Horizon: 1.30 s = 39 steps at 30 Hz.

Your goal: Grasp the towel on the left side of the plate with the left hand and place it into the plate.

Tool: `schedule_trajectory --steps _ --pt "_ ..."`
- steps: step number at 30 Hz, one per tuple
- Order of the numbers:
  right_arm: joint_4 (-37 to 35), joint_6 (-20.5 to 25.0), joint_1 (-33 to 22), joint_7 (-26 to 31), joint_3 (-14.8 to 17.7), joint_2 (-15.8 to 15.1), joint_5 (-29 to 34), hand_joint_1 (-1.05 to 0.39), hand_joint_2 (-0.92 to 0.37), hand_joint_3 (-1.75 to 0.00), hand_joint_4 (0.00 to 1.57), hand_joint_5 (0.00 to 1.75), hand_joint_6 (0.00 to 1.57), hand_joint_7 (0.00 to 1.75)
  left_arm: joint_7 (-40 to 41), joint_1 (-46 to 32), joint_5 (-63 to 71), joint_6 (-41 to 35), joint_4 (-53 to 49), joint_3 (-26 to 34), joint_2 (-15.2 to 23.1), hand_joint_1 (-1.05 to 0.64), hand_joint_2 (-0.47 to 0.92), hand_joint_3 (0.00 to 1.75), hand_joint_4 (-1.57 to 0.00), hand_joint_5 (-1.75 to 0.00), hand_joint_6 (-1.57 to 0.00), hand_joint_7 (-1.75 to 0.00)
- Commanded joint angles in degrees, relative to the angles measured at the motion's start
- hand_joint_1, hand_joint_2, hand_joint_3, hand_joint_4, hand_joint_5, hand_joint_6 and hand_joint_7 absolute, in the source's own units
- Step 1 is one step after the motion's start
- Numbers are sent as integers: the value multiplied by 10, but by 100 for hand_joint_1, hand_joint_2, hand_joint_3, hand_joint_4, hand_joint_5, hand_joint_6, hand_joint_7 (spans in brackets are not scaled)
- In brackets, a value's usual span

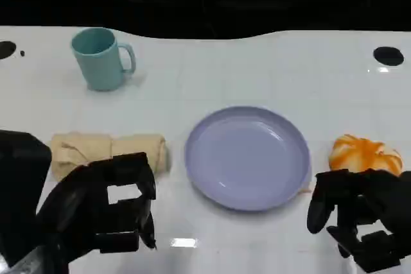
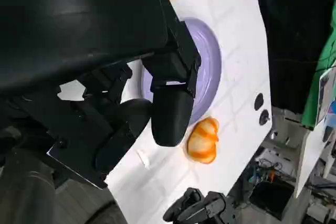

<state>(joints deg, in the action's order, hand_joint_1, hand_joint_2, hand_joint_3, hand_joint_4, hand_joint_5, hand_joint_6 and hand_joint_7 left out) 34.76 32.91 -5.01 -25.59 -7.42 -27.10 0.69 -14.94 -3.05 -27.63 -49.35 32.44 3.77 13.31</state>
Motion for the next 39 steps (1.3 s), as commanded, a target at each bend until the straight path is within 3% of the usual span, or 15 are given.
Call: schedule_trajectory --steps 1,27,30,35,37,39 --pt "-2 -2 3 1 6 -3 -2 4 -61 -103 70 166 68 143 4 3 7 5 -6 -3 7 -7 46 144 -89 -175 -81 -168" --pt "-21 -7 11 9 -2 8 2 4 -62 -102 69 167 68 144 16 10 56 39 -30 -20 2 -4 41 146 -85 -175 -83 -162" --pt "-20 -5 14 9 -3 9 4 4 -61 -103 69 167 68 143 11 7 67 60 -30 -24 8 -4 42 141 -81 -172 -83 -152" --pt "-15 -10 9 9 -6 8 6 3 -60 -104 69 166 68 143 -13 -15 103 164 -39 -38 18 -9 45 127 -67 -151 -70 -112" --pt "-12 -15 8 9 -7 6 10 3 -60 -104 69 166 68 143 -12 -24 141 212 -41 -51 30 -16 49 109 -59 -137 -58 -92" --pt "-11 -17 6 9 -8 5 13 3 -60 -105 69 166 67 143 -6 -30 171 245 -41 -57 36 -18 56 92 -54 -125 -55 -72"
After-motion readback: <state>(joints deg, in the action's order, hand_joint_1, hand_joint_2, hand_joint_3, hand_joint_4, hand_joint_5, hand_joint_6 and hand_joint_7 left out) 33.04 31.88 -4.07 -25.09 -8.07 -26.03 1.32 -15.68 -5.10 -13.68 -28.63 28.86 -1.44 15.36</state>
